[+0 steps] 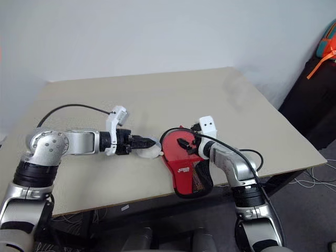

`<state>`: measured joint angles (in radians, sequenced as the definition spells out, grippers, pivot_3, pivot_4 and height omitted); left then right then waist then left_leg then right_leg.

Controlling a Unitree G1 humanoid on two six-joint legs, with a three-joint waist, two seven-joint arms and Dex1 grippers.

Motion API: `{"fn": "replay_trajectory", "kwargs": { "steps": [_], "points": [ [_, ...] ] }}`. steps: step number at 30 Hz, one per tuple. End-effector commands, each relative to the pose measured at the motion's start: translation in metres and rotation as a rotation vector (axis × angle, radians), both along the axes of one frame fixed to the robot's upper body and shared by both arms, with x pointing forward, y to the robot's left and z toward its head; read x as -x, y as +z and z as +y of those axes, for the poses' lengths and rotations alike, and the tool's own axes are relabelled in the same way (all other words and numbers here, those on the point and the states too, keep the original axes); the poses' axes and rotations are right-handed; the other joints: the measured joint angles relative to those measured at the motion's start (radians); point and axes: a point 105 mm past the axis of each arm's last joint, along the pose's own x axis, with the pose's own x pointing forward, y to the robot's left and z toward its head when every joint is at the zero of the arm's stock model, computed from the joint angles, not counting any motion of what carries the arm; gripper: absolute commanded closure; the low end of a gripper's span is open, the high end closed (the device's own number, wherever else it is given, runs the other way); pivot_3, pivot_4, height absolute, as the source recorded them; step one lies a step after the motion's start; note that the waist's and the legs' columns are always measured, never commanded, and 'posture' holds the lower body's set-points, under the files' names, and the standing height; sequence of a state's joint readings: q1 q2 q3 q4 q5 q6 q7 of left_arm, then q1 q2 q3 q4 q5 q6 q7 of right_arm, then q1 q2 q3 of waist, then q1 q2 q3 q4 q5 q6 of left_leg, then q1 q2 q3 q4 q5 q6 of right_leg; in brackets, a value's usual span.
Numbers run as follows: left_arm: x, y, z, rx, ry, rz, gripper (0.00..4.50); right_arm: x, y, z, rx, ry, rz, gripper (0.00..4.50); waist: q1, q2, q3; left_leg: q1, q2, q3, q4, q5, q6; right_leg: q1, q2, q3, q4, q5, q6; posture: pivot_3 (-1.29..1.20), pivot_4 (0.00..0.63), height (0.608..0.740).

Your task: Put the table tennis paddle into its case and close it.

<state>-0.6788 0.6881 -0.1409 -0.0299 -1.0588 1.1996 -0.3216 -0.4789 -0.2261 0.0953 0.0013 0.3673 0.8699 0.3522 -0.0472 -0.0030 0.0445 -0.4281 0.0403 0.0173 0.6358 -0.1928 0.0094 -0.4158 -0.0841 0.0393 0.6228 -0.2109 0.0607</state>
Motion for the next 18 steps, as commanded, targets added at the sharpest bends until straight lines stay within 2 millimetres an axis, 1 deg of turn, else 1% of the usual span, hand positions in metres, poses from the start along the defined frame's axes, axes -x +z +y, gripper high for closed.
{"fn": "replay_trajectory", "kwargs": {
  "steps": [1, 2, 5, 9, 11, 12, 15, 18],
  "points": [
    [-0.009, 0.003, 0.002, -0.045, -0.029, -0.074, 0.21, -0.003, 0.009, 0.009, -0.002, 0.019, -0.038, 1.70, 0.000, 0.000, 0.000, 0.000, 0.000, 0.000, -0.001, 0.000, 0.000, 0.000, 0.000, 0.000, 0.000, 0.000, 0.000, 0.00, 0.000, 0.740],
    [-0.012, -0.001, 0.003, -0.060, -0.027, -0.077, 0.00, -0.003, 0.007, 0.012, -0.002, 0.021, -0.035, 2.00, 0.000, 0.000, 0.000, 0.000, 0.000, 0.000, -0.001, 0.000, 0.000, 0.000, 0.000, 0.000, 0.000, 0.000, 0.000, 0.00, 0.000, 0.740],
    [-0.021, -0.012, 0.007, -0.121, -0.011, -0.089, 0.00, -0.005, 0.001, 0.018, 0.003, 0.011, -0.024, 3.12, 0.000, 0.000, 0.000, -0.001, 0.000, 0.000, -0.002, 0.000, 0.000, -0.001, 0.000, 0.000, 0.000, 0.000, 0.000, 0.00, 0.000, 0.740],
    [-0.029, -0.024, 0.004, -0.180, -0.030, -0.124, 0.00, -0.010, -0.002, 0.020, 0.012, -0.005, -0.025, 3.12, 0.001, -0.001, 0.000, -0.001, 0.000, 0.000, -0.001, 0.001, 0.001, -0.001, 0.000, 0.000, 0.000, 0.000, 0.000, 0.00, 0.000, 0.740],
    [-0.030, -0.024, 0.000, -0.163, -0.044, -0.124, 0.00, -0.013, 0.004, 0.018, -0.017, -0.015, -0.044, 3.12, 0.001, -0.001, 0.000, -0.001, 0.000, 0.000, 0.000, 0.001, 0.001, -0.001, 0.000, 0.000, 0.000, 0.001, 0.001, 0.00, 0.000, 0.740],
    [-0.029, -0.022, -0.003, -0.136, -0.054, -0.120, 0.00, -0.013, 0.007, 0.018, -0.035, -0.015, -0.050, 3.12, 0.001, -0.001, 0.000, -0.001, 0.000, 0.000, -0.001, 0.001, 0.001, -0.001, 0.000, 0.000, 0.000, 0.001, 0.002, 0.00, 0.000, 0.740],
    [-0.019, 0.000, -0.012, 0.023, -0.111, -0.097, 0.00, -0.015, 0.017, 0.014, -0.059, -0.018, -0.080, 3.12, 0.000, -0.002, 0.001, -0.001, 0.001, 0.000, -0.001, 0.001, 0.001, -0.001, 0.000, 0.000, 0.000, 0.001, 0.002, 0.00, 0.000, 0.740],
    [-0.013, 0.012, -0.010, 0.099, -0.110, -0.076, 0.00, -0.016, 0.018, 0.011, -0.052, -0.036, -0.088, 3.12, -0.004, -0.002, 0.001, -0.002, 0.001, -0.001, -0.001, 0.002, 0.002, -0.002, 0.001, 0.000, 0.001, 0.001, 0.003, 0.00, 0.000, 0.740]
  ]
}}
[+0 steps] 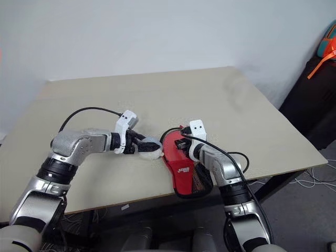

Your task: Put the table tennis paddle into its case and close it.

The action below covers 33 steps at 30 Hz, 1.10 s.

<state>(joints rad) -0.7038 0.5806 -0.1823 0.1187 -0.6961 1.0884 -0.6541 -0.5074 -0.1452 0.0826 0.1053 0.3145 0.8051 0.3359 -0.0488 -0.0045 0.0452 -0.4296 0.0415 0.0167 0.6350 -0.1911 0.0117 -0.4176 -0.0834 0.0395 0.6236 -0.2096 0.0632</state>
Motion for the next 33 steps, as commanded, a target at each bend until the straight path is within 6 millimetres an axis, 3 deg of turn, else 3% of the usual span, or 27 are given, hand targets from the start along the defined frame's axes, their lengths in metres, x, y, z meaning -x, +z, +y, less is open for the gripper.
{"fn": "replay_trajectory", "kwargs": {
  "steps": [1, 7, 13, 17, 23, 33],
  "points": [
    [0.004, 0.035, 0.000, 0.110, -0.022, -0.052, 0.00, -0.008, 0.025, -0.004, -0.018, -0.022, -0.095, 3.12, -0.004, 0.000, 0.000, 0.000, 0.000, 0.000, 0.000, 0.001, 0.001, 0.000, 0.000, 0.000, 0.000, 0.000, 0.000, 0.00, 0.000, 0.740],
    [0.036, 0.045, 0.002, 0.190, -0.095, 0.035, 0.00, -0.017, 0.024, -0.021, -0.042, -0.130, -0.085, 3.12, -0.004, 0.000, 0.000, 0.000, 0.000, 0.000, 0.000, 0.001, 0.001, 0.000, 0.000, 0.000, 0.001, 0.000, 0.000, 0.00, 0.000, 0.740],
    [0.069, 0.013, -0.016, 0.179, -0.155, 0.282, 0.00, -0.031, 0.035, -0.039, -0.083, -0.232, -0.108, 3.12, -0.003, 0.000, 0.000, 0.001, 0.000, -0.001, 0.003, 0.001, 0.001, 0.003, 0.000, 0.000, 0.000, 0.000, 0.000, 0.00, 0.000, 0.740],
    [0.075, -0.010, -0.026, 0.179, -0.125, 0.386, 0.00, -0.040, 0.047, -0.049, -0.126, -0.302, -0.128, 3.12, -0.003, 0.000, 0.000, 0.002, 0.000, -0.002, 0.003, 0.001, 0.002, 0.004, 0.001, -0.001, 0.001, 0.000, 0.000, 0.00, 0.000, 0.740],
    [0.080, -0.039, -0.033, 0.113, -0.064, 0.474, 0.00, -0.039, 0.056, -0.048, -0.158, -0.305, -0.151, 3.12, -0.003, 0.000, 0.000, 0.002, 0.000, -0.002, 0.002, 0.002, 0.004, 0.003, 0.001, -0.001, 0.001, 0.000, 0.000, 0.00, 0.000, 0.740],
    [0.073, -0.051, -0.061, 0.189, -0.038, 0.605, 0.00, -0.039, 0.055, -0.050, -0.171, -0.328, -0.149, 3.12, 0.002, 0.000, 0.000, 0.002, -0.001, -0.003, 0.004, 0.002, 0.003, 0.006, 0.001, -0.001, 0.000, 0.000, 0.000, 0.00, 0.000, 0.740]
  ]
}}
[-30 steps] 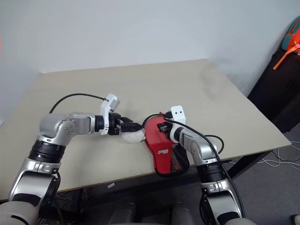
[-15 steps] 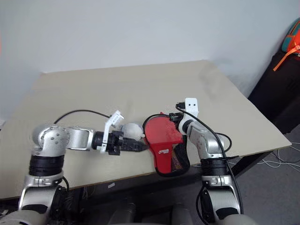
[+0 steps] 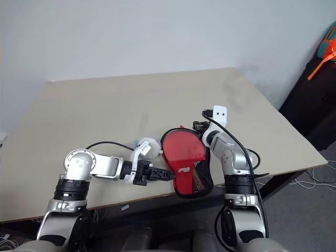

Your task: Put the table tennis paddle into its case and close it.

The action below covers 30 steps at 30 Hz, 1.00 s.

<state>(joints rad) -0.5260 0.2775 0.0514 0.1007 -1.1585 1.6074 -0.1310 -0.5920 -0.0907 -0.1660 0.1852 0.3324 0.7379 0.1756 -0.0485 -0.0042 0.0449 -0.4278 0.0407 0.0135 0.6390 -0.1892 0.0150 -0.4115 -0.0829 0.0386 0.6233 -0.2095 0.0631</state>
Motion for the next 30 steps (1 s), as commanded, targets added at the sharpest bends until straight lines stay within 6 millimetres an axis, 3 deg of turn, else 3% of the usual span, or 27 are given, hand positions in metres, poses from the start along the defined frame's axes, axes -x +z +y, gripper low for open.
{"fn": "replay_trajectory", "kwargs": {
  "steps": [1, 10, 13, 20, 25, 28, 30],
  "points": [
    [-0.002, 0.001, -0.014, 0.018, -0.008, 0.020, 0.00, -0.004, 0.026, -0.002, -0.023, -0.015, -0.092, 3.12, 0.003, 0.000, 0.000, 0.000, 0.000, 0.000, 0.000, 0.000, 0.000, 0.000, 0.000, 0.000, 0.000, 0.000, 0.000, 0.00, 0.000, 0.740],
    [0.006, 0.004, -0.040, 0.085, -0.089, 0.085, 0.00, -0.005, 0.027, -0.006, -0.021, -0.042, -0.094, 3.12, 0.002, 0.000, 0.000, 0.000, -0.001, 0.000, 0.000, -0.001, -0.002, 0.000, -0.001, 0.000, 0.000, 0.000, 0.000, 0.00, 0.000, 0.740],
    [0.006, 0.000, -0.043, 0.072, -0.093, 0.104, 0.50, -0.004, 0.027, -0.007, -0.017, -0.047, -0.097, 3.17, 0.002, 0.000, 0.000, 0.000, -0.001, 0.000, 0.000, -0.001, -0.002, 0.000, -0.001, 0.000, 0.000, 0.000, 0.000, 0.00, 0.000, 0.740],
    [0.006, -0.006, -0.050, 0.064, -0.084, 0.138, 2.80, -0.002, 0.025, -0.011, -0.018, -0.066, -0.093, 3.17, 0.002, 0.000, 0.000, 0.000, -0.001, 0.000, 0.000, -0.002, -0.003, 0.000, -0.001, 0.000, 0.000, 0.000, 0.000, 0.00, 0.000, 0.740],
    [0.008, -0.005, -0.054, 0.085, -0.103, 0.149, 2.80, -0.002, 0.025, -0.014, -0.019, -0.079, -0.093, 3.17, 0.002, 0.000, 0.000, 0.000, -0.001, 0.000, 0.000, -0.002, -0.003, 0.000, -0.001, 0.000, 0.000, 0.000, 0.000, 0.00, 0.000, 0.740],
    [0.009, -0.003, -0.056, 0.096, -0.110, 0.147, 3.37, -0.003, 0.026, -0.014, -0.022, -0.083, -0.097, 3.17, 0.002, 0.000, 0.000, 0.000, -0.001, 0.000, 0.000, -0.002, -0.003, 0.000, -0.001, 0.000, 0.000, 0.000, 0.000, 0.00, 0.000, 0.740],
    [0.010, -0.004, -0.056, 0.099, -0.119, 0.157, 4.03, -0.003, 0.027, -0.014, -0.023, -0.083, -0.098, 3.17, 0.002, 0.000, 0.000, 0.000, -0.001, 0.000, 0.000, -0.002, -0.003, 0.000, -0.001, 0.000, 0.000, 0.000, 0.000, 0.00, 0.000, 0.740]
  ]
}}
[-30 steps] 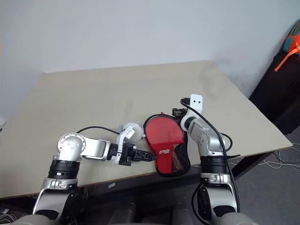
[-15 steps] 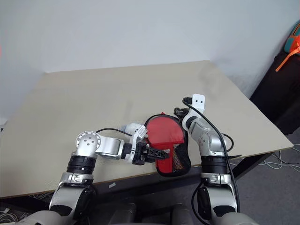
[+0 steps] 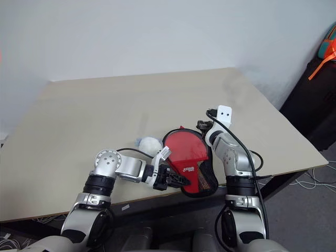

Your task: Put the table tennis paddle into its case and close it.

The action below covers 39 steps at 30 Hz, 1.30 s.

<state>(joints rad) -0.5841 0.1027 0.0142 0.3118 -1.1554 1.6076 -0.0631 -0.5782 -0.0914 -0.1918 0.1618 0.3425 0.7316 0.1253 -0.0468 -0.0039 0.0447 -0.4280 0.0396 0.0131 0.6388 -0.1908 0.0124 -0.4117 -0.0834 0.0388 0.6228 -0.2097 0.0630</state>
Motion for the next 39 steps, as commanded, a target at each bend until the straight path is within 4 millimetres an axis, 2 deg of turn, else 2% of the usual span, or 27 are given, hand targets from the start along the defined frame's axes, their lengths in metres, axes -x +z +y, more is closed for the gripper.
{"fn": "replay_trajectory", "kwargs": {
  "steps": [1, 2, 21, 27, 32, 37, 38, 39],
  "points": [
    [0.001, 0.012, -0.008, 0.050, -0.046, -0.011, 4.32, -0.003, 0.026, -0.002, -0.016, -0.015, -0.094, 3.17, 0.000, 0.000, 0.000, 0.000, 0.000, 0.000, 0.000, 0.000, 0.000, 0.000, 0.000, 0.000, 0.000, 0.000, 0.000, 0.00, 0.000, 0.740],
    [0.003, 0.012, -0.008, 0.054, -0.054, -0.007, 4.44, -0.003, 0.026, -0.002, -0.016, -0.014, -0.095, 3.17, 0.000, 0.000, 0.000, 0.000, 0.000, 0.000, 0.000, 0.000, 0.000, 0.000, 0.000, 0.000, 0.000, 0.000, 0.000, 0.00, 0.000, 0.740],
    [0.044, 0.013, -0.015, 0.093, -0.252, 0.060, 4.44, -0.004, 0.027, 0.003, 0.003, -0.002, -0.100, 3.17, 0.000, 0.000, 0.000, 0.000, 0.000, 0.000, -0.001, 0.000, 0.000, 0.000, 0.000, 0.000, 0.000, -0.001, -0.002, 0.00, 0.000, 0.740],
    [0.043, 0.011, -0.011, 0.075, -0.223, 0.057, 4.44, -0.003, 0.023, 0.007, 0.022, 0.016, -0.090, 3.17, 0.000, 0.000, 0.000, 0.000, 0.000, 0.000, -0.001, 0.000, 0.000, -0.001, 0.000, 0.000, 0.000, -0.001, -0.002, 0.00, 0.000, 0.740],
    [0.027, 0.014, -0.005, 0.081, -0.106, 0.031, 4.44, -0.004, 0.022, 0.004, 0.038, 0.011, -0.091, 3.17, 0.000, 0.000, 0.000, 0.000, 0.000, 0.000, 0.000, 0.000, 0.000, -0.001, 0.000, 0.000, 0.000, -0.001, -0.002, 0.00, 0.000, 0.740],
    [0.025, 0.018, -0.005, 0.084, -0.059, -0.038, 4.44, -0.004, 0.021, 0.003, 0.052, 0.008, -0.097, 3.17, 0.000, 0.000, 0.000, 0.000, 0.000, 0.000, -0.001, 0.000, 0.000, -0.001, 0.000, 0.000, 0.000, -0.001, -0.002, 0.00, 0.000, 0.740],
    [0.025, 0.018, -0.004, 0.083, -0.057, -0.044, 3.95, -0.004, 0.021, 0.003, 0.052, 0.008, -0.097, 3.17, 0.000, 0.000, 0.000, 0.000, 0.000, 0.000, -0.001, 0.000, 0.000, -0.001, 0.000, 0.000, 0.000, -0.001, -0.002, 0.00, 0.000, 0.740],
    [0.025, 0.019, -0.004, 0.082, -0.056, -0.049, 3.76, -0.004, 0.020, 0.004, 0.054, 0.012, -0.096, 3.17, 0.000, 0.000, 0.000, 0.000, 0.000, 0.000, -0.001, 0.000, 0.000, -0.001, 0.000, 0.000, 0.000, -0.001, -0.002, 0.00, 0.000, 0.740]
  ]
}}
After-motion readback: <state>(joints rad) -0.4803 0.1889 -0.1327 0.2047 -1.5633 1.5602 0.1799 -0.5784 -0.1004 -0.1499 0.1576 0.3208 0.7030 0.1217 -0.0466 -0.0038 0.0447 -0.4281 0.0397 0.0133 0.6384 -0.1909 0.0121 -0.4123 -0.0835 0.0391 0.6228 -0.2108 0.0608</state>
